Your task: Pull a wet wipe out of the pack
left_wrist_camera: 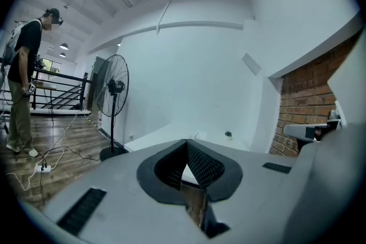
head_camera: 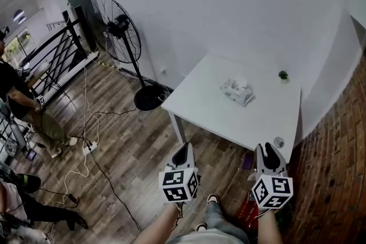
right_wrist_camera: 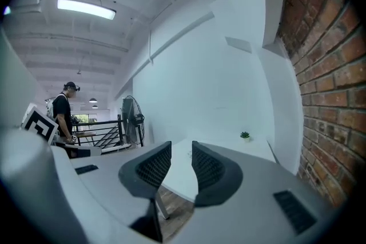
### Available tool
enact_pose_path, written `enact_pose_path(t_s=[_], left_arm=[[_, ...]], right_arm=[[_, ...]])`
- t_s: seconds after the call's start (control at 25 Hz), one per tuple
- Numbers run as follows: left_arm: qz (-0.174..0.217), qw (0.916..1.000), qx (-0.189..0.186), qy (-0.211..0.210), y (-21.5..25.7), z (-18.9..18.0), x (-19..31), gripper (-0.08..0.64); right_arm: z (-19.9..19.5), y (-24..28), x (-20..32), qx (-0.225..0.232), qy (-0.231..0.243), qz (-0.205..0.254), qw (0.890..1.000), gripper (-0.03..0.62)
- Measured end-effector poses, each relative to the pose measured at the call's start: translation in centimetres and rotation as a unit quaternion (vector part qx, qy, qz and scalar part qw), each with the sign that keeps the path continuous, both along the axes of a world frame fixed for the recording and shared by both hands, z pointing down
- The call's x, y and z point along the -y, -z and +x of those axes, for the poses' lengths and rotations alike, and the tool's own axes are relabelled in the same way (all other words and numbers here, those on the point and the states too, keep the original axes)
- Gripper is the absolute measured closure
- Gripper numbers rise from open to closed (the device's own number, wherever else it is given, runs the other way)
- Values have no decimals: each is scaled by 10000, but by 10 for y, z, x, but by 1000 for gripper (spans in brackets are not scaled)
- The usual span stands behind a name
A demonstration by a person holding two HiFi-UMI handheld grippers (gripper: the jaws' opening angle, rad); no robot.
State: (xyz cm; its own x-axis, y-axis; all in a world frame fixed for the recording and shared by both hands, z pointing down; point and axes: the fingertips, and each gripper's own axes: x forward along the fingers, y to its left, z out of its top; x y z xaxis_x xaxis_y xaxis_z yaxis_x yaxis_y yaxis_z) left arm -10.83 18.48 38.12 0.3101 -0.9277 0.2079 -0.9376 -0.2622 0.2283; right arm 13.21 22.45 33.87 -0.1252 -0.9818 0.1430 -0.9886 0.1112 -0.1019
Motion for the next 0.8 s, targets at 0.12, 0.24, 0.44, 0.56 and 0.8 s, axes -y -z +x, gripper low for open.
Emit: enact_pose_path(t_s=[0.12,0.24,0.44,0.56,0.8], left_arm=[[-17,10000,32,33,0,1,24,560],[-11,10000,-4,78,2,5,51,560],[-28,9999,-51,117,1,14,93,560],[-54,9999,-78,133,-3,20,117,560],[-108,9998,-101,148,-7,24,162,560]], right_arm=[[1,-1,26,40,69,-28,10000,480],[4,-2,53,48,122,-37,9999,480],[11,-3,94,50,196,-78,9998,480],[18,-5,119,28,210,-113,9997,480],[24,-10,162,-31,254,-195,9995,480]])
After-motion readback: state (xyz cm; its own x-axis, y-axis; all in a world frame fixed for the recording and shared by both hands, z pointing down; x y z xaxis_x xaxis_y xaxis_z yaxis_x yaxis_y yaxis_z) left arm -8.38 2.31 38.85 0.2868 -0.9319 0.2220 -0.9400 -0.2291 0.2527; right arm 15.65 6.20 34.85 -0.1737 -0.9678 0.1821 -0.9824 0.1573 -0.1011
